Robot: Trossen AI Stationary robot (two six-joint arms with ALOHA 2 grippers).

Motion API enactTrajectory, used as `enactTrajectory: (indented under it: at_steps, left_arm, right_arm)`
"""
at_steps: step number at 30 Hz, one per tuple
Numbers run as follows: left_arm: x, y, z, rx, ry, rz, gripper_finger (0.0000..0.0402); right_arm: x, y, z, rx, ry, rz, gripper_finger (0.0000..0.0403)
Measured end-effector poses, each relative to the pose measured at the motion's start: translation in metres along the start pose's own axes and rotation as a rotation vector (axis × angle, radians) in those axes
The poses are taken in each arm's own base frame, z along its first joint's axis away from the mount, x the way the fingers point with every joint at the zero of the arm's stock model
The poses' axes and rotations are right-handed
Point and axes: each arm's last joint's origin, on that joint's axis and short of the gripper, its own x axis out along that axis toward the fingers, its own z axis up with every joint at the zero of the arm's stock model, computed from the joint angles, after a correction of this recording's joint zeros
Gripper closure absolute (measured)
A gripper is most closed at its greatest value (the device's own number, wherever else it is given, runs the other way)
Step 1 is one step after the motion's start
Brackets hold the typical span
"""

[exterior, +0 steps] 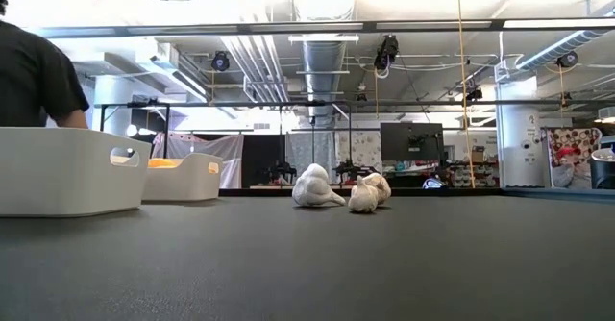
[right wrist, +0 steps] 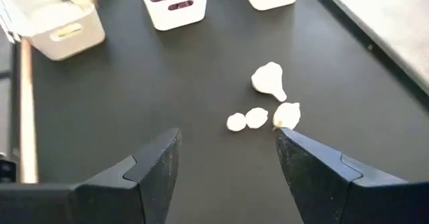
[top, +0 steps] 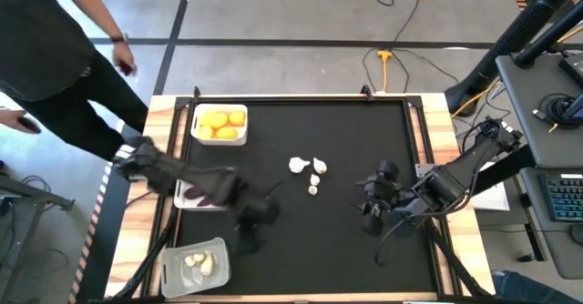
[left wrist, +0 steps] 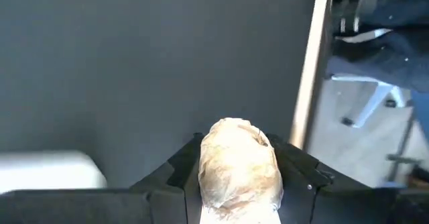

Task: Sort produce into baskets
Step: Put the garlic into the gray bin

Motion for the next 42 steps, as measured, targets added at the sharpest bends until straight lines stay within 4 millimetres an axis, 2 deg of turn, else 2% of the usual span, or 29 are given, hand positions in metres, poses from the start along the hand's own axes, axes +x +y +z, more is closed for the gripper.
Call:
enactTrajectory:
  at_steps: [7,10,14,19,25,30,34,36,39,42]
  left_arm:
    - [0.029,-0.052,-0.105,-0.411,0.130,0.018,0.0287]
    - [0.048,-0.067,-0.141,-0.611,0.154,0.020,0.0287]
    - [0.076,-0.069,-0.172,-0.839,0.178,0.111,0.0279]
    - [0.102,-0.057,-0.185,-0.947,0.172,0.234,0.0248]
    - [0.104,-0.052,-0.178,-0.912,0.169,0.236,0.0194]
    - [0.080,-0.052,-0.162,-0.817,0.137,0.254,0.0140]
    - [0.042,-0.039,-0.123,-0.752,-0.157,0.352,0.0110]
    - [0.025,-0.027,-0.095,-0.700,-0.307,0.363,0.0107]
    - [0.010,0.001,-0.050,-0.569,-0.439,0.345,0.0112]
    - [0.005,0.038,-0.013,-0.470,-0.527,0.337,0.0118]
  right_arm:
    - [0.004,-0.004,0.003,-0.112,-0.001,-0.019,0.0165]
    - [0.004,-0.004,0.004,-0.145,-0.001,-0.019,0.0165]
    - [0.004,-0.004,0.003,-0.155,-0.001,-0.019,0.0165]
    - [0.002,-0.002,0.001,-0.108,0.015,0.003,0.0165]
    - [-0.005,0.007,-0.008,-0.096,0.100,0.113,0.0165]
    - [-0.014,0.008,-0.012,-0.080,0.132,0.151,0.0165]
    - [-0.021,0.003,-0.006,-0.057,0.104,0.156,0.0165]
    - [-0.027,0.000,0.000,-0.054,0.056,0.142,0.0165]
    - [-0.033,-0.005,0.008,-0.064,-0.029,0.094,0.0165]
    - [-0.041,-0.009,0.016,-0.050,-0.080,0.082,0.0165]
